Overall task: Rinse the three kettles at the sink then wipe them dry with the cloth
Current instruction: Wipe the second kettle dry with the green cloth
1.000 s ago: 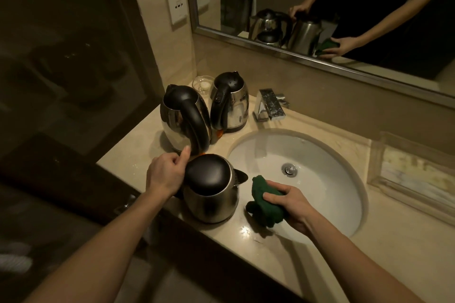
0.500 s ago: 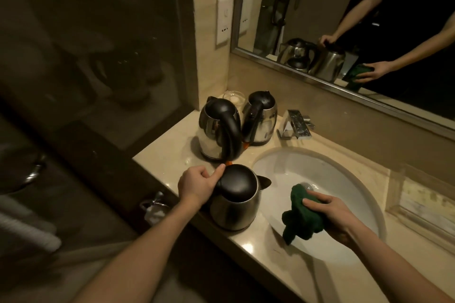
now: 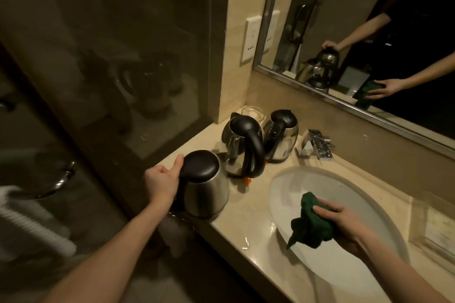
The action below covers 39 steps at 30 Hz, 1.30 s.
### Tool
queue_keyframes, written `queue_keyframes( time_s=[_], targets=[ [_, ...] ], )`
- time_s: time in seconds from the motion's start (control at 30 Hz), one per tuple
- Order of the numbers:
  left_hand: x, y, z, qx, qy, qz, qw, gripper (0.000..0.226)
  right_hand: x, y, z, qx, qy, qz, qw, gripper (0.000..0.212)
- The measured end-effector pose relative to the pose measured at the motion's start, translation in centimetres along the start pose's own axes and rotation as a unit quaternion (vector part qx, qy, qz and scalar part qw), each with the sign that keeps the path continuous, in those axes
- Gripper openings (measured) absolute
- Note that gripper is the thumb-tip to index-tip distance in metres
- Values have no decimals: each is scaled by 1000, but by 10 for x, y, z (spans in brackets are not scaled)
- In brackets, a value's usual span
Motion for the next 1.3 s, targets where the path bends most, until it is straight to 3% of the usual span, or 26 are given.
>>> queue_keyframes(
  time_s=[0.3,0.63,0.77,0.97,1.03,1.17,1.23,1.3],
  targets=[
    [7,75,4,-3,29,36,999,62,22,12,-2,-16,3,26,1000,47],
    [34,88,12,-58,-12,15,998,53,11,21,1,-11,20,65,998,65],
    [38,89,15,-68,-26,15,997,52,20,20,-4,-11,26,72,997,61],
    [36,92,12,-52,66,-21,996,48,38,21,-12,-9,45,74,996,62],
    [35,91,15,-10,95,-8,995,38,43,23,-16,-7,49,70,996,62],
    [40,72,35,187,113,9,976,22,50,30,-21,-6,66,58,996,65],
    [51,49,45,236,98,-37,966,23,53,34,-24,-4,71,47,996,65],
    [69,23,51,224,83,-122,963,28,55,40,-27,-2,79,40,996,62]
  ],
)
Point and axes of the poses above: each hand's wrist, its own y-axis towards the middle knuckle, its own x-axis out of the palm, z = x × y, the point moved 1 cm from there along y, towards the middle knuckle, and after that the axes turned 2 degrees about -z, right-handed, at the moved point
